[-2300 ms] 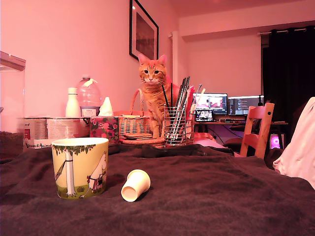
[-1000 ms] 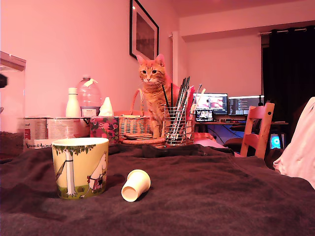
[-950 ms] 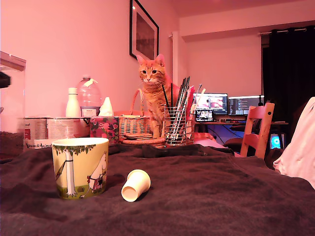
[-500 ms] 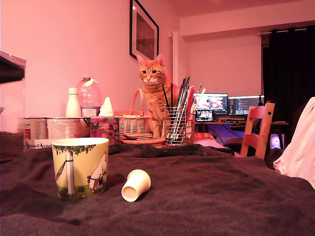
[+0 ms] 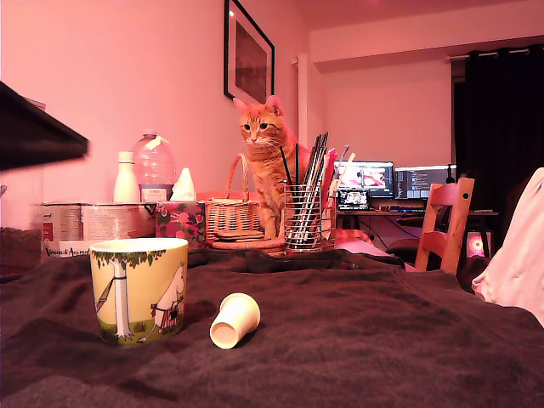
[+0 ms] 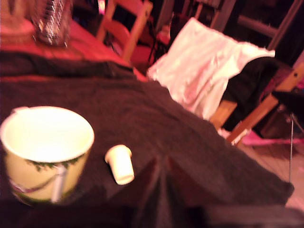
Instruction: Pick up the coffee capsules on the table and drop them inside the coffee cup
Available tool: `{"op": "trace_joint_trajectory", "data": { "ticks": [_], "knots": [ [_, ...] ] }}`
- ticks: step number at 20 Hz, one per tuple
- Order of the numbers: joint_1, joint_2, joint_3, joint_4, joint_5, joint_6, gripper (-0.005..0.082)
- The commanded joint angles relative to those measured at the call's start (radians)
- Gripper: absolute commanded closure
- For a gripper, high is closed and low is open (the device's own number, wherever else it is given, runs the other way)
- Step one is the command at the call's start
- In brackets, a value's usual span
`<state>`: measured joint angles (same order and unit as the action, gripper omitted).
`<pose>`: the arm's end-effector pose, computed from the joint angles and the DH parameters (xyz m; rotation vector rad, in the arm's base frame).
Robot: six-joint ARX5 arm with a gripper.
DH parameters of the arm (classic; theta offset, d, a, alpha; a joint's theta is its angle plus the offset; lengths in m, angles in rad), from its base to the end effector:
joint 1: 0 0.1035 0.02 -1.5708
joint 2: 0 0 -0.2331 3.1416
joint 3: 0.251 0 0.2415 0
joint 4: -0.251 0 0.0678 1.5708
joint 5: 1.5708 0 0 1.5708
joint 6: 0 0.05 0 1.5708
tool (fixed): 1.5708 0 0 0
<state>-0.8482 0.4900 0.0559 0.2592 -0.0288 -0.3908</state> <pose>0.1120 -0.1249 0.1487 -0.2915 0.3196 -0.7728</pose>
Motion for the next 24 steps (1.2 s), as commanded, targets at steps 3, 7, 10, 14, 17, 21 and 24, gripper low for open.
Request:
{"op": "trace_joint_trajectory", "data": {
  "ticks": [3,7,10,14,17,21,24],
  "knots": [
    [-0.018,0.097,-0.014,0.097,-0.006,-0.068,0.0405],
    [-0.019,0.192,-0.014,0.168,-0.031,-0.077,0.0334],
    [-0.029,0.259,-0.014,0.213,-0.053,-0.061,0.0282],
    [-0.066,0.347,-0.014,0.279,-0.084,-0.012,0.0253],
    [-0.101,0.409,-0.012,0.327,-0.168,-0.016,0.0253],
    [-0.127,0.5,-0.002,0.387,-0.229,-0.029,0.0254],
    [-0.144,0.575,0.016,0.432,-0.247,-0.031,0.0254]
  ]
}}
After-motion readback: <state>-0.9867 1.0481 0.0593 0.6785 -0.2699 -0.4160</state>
